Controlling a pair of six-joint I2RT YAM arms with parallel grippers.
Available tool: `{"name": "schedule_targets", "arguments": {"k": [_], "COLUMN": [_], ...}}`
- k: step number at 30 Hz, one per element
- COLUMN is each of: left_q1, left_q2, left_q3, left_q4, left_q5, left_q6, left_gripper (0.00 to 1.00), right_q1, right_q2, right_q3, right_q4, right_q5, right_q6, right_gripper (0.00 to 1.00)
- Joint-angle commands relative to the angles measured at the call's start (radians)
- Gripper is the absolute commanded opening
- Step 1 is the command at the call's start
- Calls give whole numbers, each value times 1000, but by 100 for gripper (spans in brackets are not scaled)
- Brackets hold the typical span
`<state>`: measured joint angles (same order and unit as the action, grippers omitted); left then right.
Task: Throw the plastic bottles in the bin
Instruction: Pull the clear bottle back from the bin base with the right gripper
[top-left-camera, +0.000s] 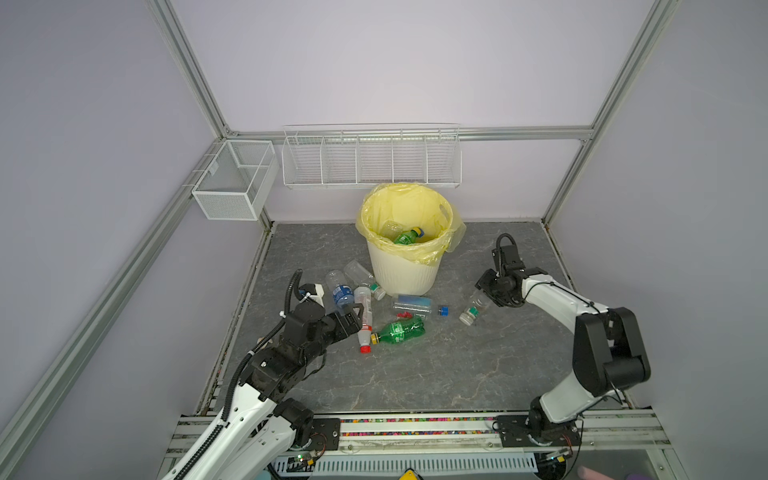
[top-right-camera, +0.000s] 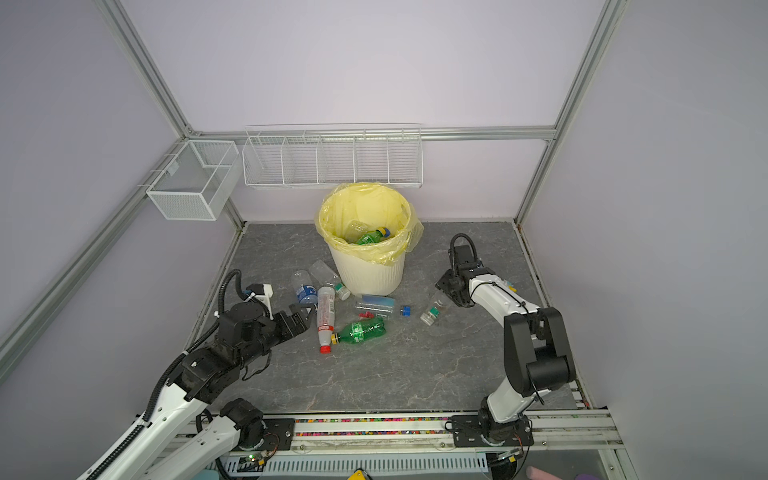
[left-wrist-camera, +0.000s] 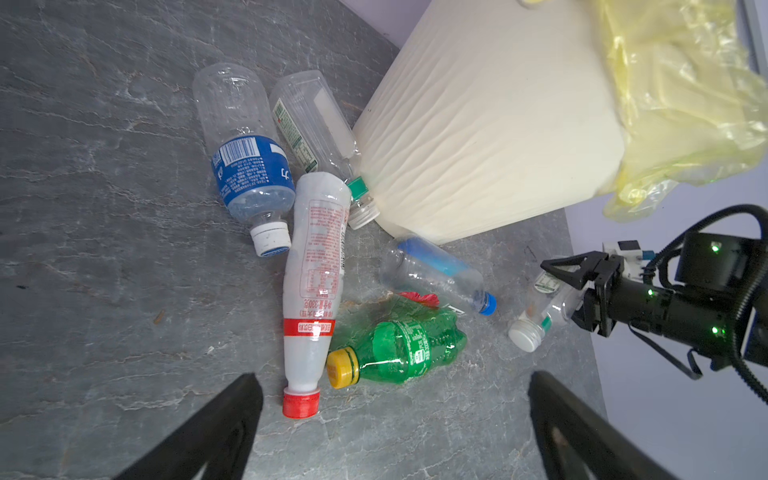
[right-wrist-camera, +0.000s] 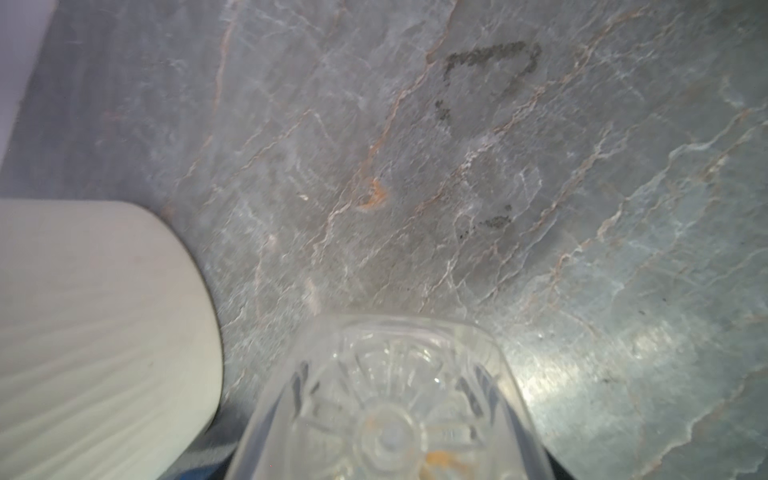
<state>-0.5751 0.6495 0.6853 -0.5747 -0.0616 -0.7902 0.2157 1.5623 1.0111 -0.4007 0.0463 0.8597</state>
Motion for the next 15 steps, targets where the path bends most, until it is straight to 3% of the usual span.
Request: {"name": "schedule_targets", "arguments": {"k": [1, 8, 15], "left_q1": [1, 1, 1], "left_q2": [-17, -2, 40], "left_q3": [-4, -16, -38], "left_q4": [-18, -18, 45], "left_q5": [-36, -34, -35], "left_q6": [-17, -21, -41], "left_gripper": [100, 100, 100], "right_q1": [-4, 3, 25], "right_q2": [-102, -339, -618], "right_q3": [-50, -149, -193], "right_q4": [74, 90, -26], "right_q5": [-49, -98, -53], "right_q6": [-82, -251, -379], "right_gripper": [7, 7, 7]}}
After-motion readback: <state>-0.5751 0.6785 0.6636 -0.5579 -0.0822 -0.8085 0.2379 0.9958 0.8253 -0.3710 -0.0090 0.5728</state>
